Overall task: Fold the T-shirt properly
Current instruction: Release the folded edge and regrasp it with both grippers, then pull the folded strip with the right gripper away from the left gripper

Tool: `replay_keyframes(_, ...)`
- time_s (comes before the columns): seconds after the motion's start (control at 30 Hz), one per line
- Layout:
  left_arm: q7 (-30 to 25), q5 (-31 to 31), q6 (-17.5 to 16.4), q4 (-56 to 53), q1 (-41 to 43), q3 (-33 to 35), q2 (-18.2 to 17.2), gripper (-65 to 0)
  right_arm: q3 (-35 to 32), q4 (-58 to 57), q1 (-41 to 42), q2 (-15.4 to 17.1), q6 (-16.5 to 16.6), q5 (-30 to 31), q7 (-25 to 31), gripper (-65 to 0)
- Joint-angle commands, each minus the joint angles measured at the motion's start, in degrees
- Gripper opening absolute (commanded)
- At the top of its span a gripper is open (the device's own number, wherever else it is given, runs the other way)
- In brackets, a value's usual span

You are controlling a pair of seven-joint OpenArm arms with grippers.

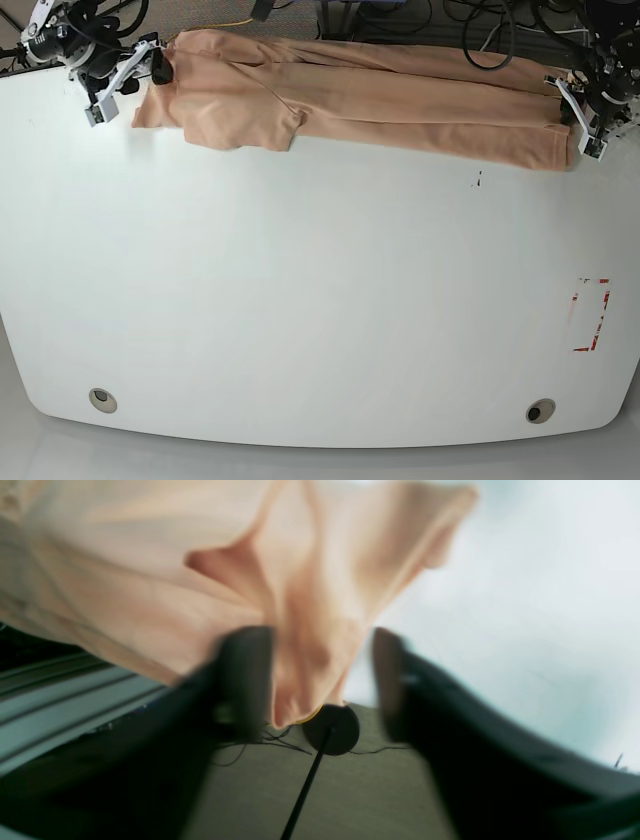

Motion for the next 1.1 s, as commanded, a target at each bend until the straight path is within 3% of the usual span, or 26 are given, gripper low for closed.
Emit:
replay_keyframes(0.0,-0.62,-0.14,0.53,0.81,-0.10,-0.50,-1.20,-31.9,0.39,2.43,-0.64,1.11,0.12,3.69,1.34,-16.5)
replay_keyframes(0.2,-0.54,-0.93,0.53,2.04,-0.45,-1.02,-0.93,-32.9,0.21,3.57,-1.61,1.73,0.12,12.04,1.43,-18.4)
replay_keyframes(0.3,-0.54,-3.66,0.53,5.21,-0.45,-2.34,-0.67,-33.8,-0.14,3.39,-1.70,1.38,0.12,15.56,1.34,-22.4)
replay_keyframes(0.5,2.45,-9.11,0.53,6.53,-0.36,-2.17,-0.67,-33.9,-1.28,3.04,-0.82,-2.23,0.12,15.38,0.99,-42.6)
replay_keyframes(0.57,3.95,-8.41,0.53,5.91,-0.54,-0.14,-0.32,-33.9,-4.80,2.16,-0.64,-2.14,0.12,13.19,0.99,-48.0)
replay_keyframes(0.8,3.86,-1.64,0.53,2.66,-1.06,1.53,3.55,-33.9,-8.93,-1.35,1.82,-3.02,0.12,-0.53,1.43,-48.5)
replay_keyframes(1.07,-0.10,3.46,0.53,-7.71,-6.07,1.61,3.72,-33.9,-9.19,-7.16,6.13,-3.64,0.12,-12.04,3.54,-48.5)
